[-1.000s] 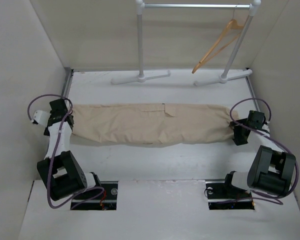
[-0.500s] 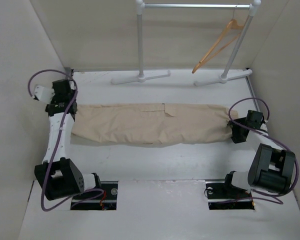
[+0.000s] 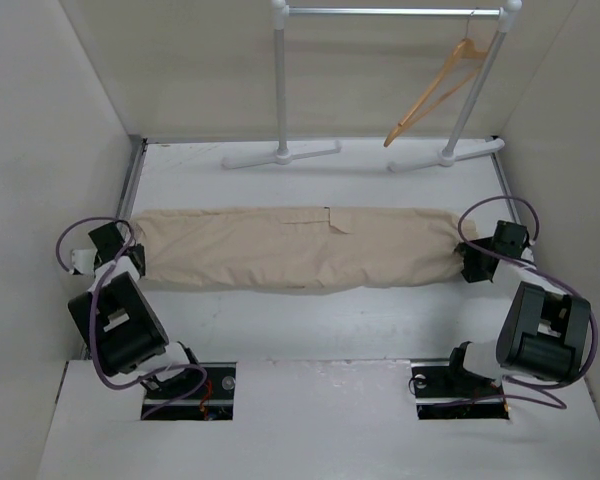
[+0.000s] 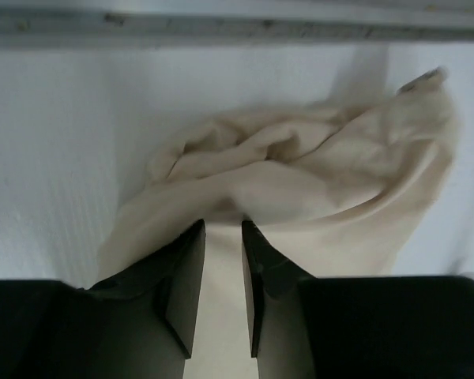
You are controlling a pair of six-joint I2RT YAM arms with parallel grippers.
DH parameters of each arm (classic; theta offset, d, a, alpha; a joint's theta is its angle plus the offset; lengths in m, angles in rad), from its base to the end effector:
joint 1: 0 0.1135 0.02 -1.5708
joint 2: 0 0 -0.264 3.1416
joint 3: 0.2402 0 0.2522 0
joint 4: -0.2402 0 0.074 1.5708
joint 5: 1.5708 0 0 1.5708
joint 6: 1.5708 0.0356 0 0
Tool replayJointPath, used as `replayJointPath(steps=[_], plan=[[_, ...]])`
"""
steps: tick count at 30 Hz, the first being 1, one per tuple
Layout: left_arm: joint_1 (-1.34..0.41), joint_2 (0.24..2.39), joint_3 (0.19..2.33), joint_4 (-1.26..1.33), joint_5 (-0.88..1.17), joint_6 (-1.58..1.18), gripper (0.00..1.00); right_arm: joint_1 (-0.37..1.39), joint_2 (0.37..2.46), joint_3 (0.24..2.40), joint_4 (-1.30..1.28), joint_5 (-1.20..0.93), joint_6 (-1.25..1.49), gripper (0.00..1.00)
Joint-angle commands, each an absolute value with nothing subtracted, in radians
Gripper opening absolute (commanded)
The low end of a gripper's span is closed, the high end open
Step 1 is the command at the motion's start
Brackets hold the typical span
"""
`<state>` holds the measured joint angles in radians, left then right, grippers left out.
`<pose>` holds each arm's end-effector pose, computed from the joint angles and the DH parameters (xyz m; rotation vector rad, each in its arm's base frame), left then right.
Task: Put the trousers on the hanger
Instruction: Fold the trousers at the center of the board.
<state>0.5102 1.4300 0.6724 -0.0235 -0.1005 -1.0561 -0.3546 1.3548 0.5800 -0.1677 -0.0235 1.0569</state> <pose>0.2425 0.1398 0.1731 -1.6938 1.6316 -0.1503 0.2299 -0.0842 0.1542 1.6412 1.9409 0.3121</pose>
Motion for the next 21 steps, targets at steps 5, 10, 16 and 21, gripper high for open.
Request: replayJointPath(steps=[5,10,16,21], plan=[[0.607,1.517,0.649,0.262,0.026,-1.121,0.28,-0.370,1.442,0.594,-0.126,0.002,1.046,0.66],[0.519,1.514,0.765,0.253,0.037,-1.117,0.36,-0.375,1.514,0.606,-0.094,0.006,1.060,0.49],[0.359,1.486,0.879,0.209,0.022,-1.095,0.36,-0.378,1.511,0.620,-0.070,-0.003,1.086,0.08],[0.175,1.485,0.914,0.169,-0.018,-1.058,0.36,-0.374,1.217,0.685,-0.282,0.171,1.062,0.06]])
